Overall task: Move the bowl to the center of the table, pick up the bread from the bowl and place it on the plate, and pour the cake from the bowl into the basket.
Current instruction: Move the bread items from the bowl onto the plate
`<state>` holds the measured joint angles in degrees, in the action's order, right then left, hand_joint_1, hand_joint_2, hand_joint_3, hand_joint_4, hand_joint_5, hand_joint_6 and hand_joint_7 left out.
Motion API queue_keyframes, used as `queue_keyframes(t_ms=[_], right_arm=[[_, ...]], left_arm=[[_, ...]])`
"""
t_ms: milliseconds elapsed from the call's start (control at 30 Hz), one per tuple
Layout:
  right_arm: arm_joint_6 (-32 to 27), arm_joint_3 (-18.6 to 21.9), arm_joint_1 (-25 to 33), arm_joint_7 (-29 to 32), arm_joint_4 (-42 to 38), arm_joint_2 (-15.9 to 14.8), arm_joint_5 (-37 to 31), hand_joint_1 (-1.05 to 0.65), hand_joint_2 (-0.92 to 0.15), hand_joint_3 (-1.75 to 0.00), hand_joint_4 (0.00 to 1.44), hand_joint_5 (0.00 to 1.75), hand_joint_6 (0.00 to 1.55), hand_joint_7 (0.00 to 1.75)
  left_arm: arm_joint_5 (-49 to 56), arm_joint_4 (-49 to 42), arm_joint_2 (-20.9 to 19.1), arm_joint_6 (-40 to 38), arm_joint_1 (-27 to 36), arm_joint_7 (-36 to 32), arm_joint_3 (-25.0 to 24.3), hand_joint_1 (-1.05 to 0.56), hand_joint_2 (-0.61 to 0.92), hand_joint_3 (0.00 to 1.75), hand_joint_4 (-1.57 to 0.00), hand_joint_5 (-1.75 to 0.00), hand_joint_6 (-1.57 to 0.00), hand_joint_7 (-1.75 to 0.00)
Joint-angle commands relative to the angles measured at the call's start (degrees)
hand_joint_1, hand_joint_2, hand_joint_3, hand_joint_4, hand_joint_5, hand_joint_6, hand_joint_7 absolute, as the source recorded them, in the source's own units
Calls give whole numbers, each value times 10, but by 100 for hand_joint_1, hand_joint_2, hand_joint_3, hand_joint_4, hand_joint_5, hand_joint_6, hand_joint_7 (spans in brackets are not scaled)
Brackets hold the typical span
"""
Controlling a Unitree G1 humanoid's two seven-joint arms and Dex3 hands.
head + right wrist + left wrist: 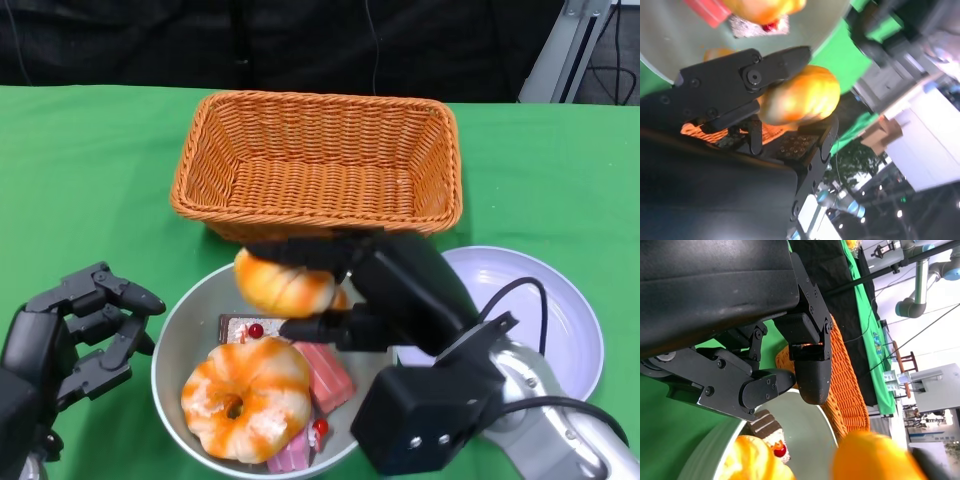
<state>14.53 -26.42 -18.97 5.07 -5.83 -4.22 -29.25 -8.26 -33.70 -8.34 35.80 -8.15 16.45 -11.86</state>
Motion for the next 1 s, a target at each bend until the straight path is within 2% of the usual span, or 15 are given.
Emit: queue_keyframes(t_ms=[33,267,367,467,567,733,867,1000], right_arm=[[-14,24,12,-22,38,3,28,-14,-92,-6,73,151,112,22],[-12,52,41,-45,82,-9,50,-13,-92,-4,74,150,110,28],[2,78,65,-51,111,-39,49,-13,-92,-3,76,141,107,33],[15,98,81,-54,124,-63,47,-10,-92,-3,77,142,104,43],[52,119,95,-51,106,-96,46,-8,-92,-4,77,145,99,55],[81,141,113,-42,61,-130,32,-5,-91,-4,81,142,96,66],[92,146,119,-31,33,-142,18,-2,-89,-3,82,139,94,65],[103,150,121,-23,-3,-148,8,1,-88,-1,82,133,96,56]], left_arm=[[-3,-5,-12,8,-4,1,-2,-13,75,68,-76,-149,-81,-111],[-5,-6,-13,5,-5,0,-3,-11,76,66,-75,-149,-81,-111],[-4,-9,-13,7,-5,0,-4,-12,76,66,-75,-150,-81,-112],[-5,-9,-13,6,-6,0,-4,-12,76,66,-75,-150,-80,-112],[-3,-7,-14,3,-6,-2,-3,-12,75,66,-75,-150,-81,-112],[-9,-10,-16,-3,-8,2,-6,-12,75,67,-74,-150,-81,-114],[-6,-12,-19,-8,-9,-3,-7,-12,74,67,-75,-149,-81,-112],[-8,-12,-23,-10,-10,-3,-9,-12,75,67,-76,-147,-82,-111]])
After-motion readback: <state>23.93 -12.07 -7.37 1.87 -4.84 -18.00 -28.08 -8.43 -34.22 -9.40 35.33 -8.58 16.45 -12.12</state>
